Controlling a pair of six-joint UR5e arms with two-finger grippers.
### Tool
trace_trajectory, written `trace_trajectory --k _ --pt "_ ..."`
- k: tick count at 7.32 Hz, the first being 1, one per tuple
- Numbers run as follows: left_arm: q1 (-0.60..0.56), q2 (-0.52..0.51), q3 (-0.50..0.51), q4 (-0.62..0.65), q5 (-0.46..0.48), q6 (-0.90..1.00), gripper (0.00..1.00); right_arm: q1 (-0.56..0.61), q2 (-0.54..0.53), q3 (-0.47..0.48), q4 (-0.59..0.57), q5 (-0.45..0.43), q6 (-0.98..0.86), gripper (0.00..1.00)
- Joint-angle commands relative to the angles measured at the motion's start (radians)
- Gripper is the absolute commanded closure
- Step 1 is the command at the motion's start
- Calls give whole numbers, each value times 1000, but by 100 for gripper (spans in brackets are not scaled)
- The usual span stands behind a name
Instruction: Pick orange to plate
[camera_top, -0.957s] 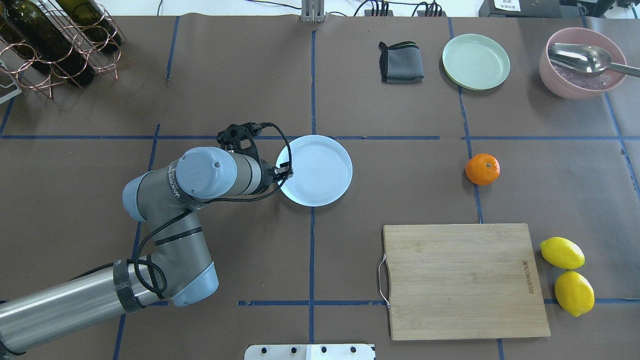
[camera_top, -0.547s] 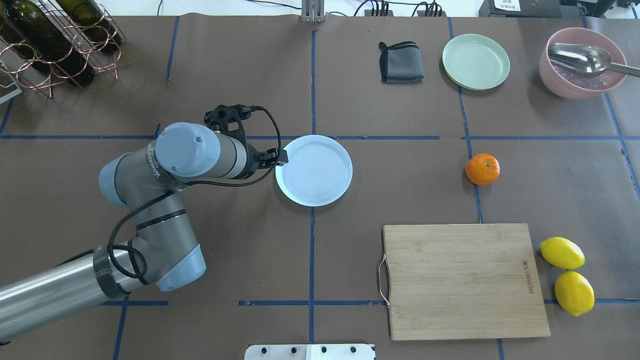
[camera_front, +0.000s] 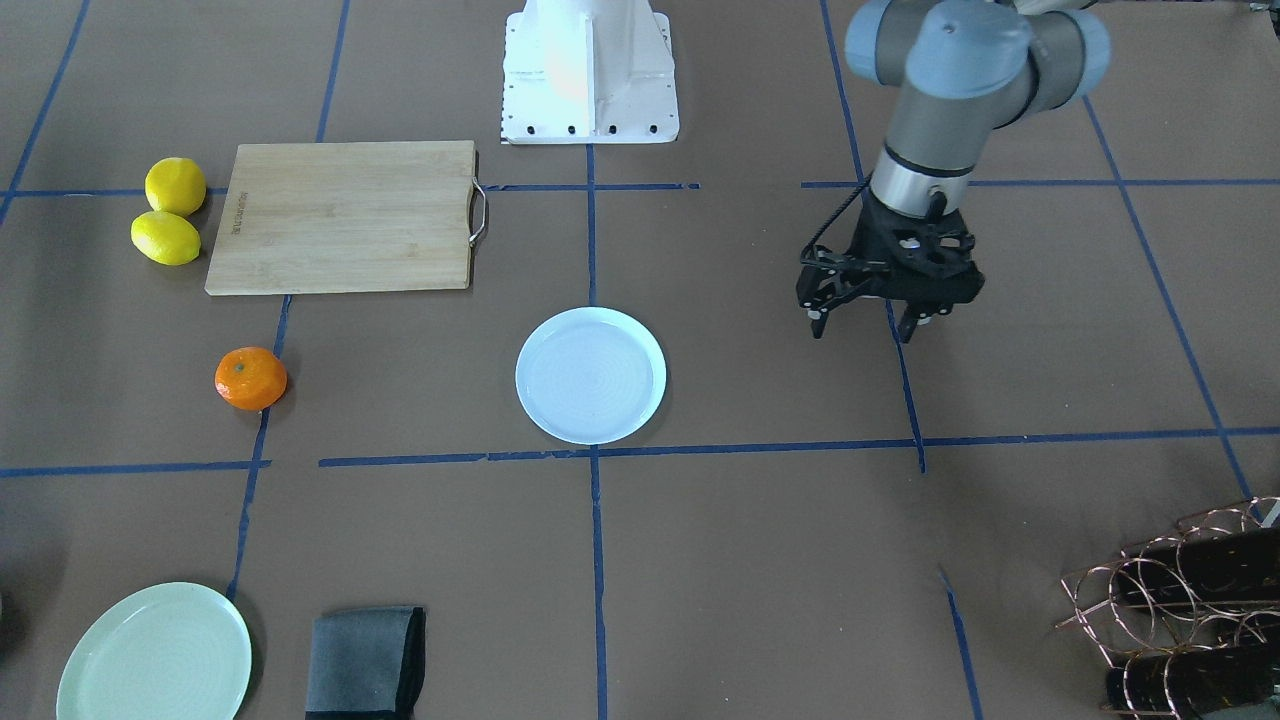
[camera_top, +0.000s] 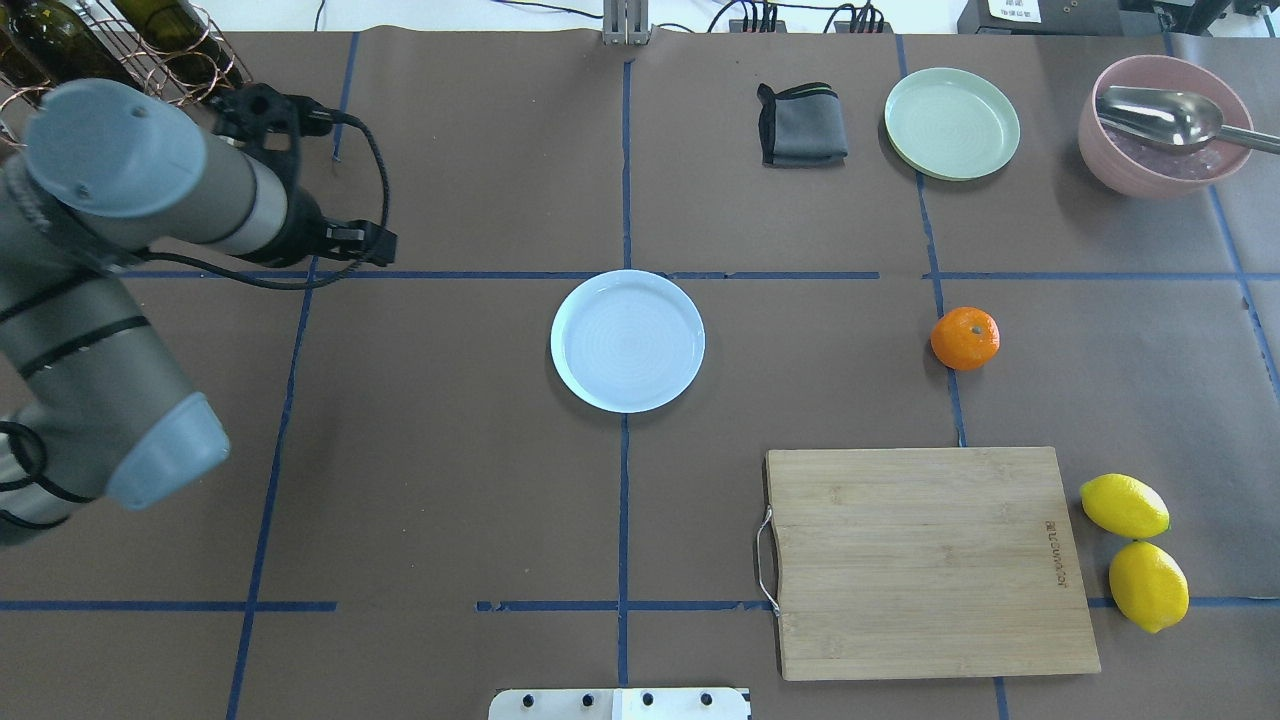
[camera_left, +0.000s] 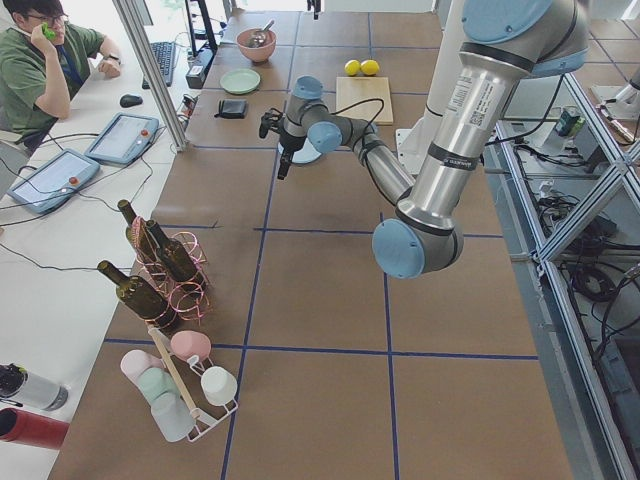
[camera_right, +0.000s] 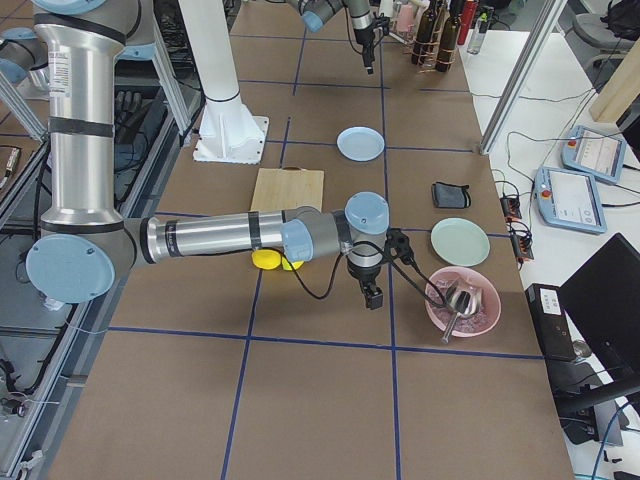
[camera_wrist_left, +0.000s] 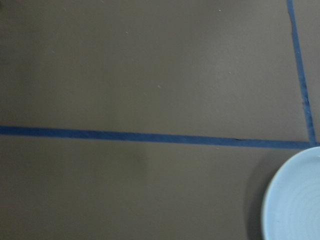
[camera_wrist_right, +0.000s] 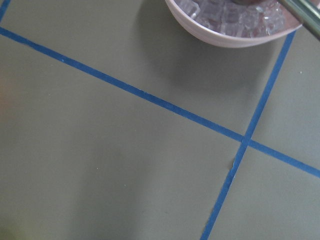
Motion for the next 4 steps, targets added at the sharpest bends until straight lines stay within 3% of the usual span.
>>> trace_trajectory --k 1,2,3,4 --pt "-248 95 -8 79 -338 71 0 -16 50 36 -1 3 10 0" --pt "-373 176 -11 92 -405 101 0 -36 81 37 -2 4 13 0" --pt "-427 262 -8 84 -415 341 0 -53 103 37 -2 3 55 0" --pt "-519 296 59 90 -413 590 0 -71 119 37 -2 1 70 0"
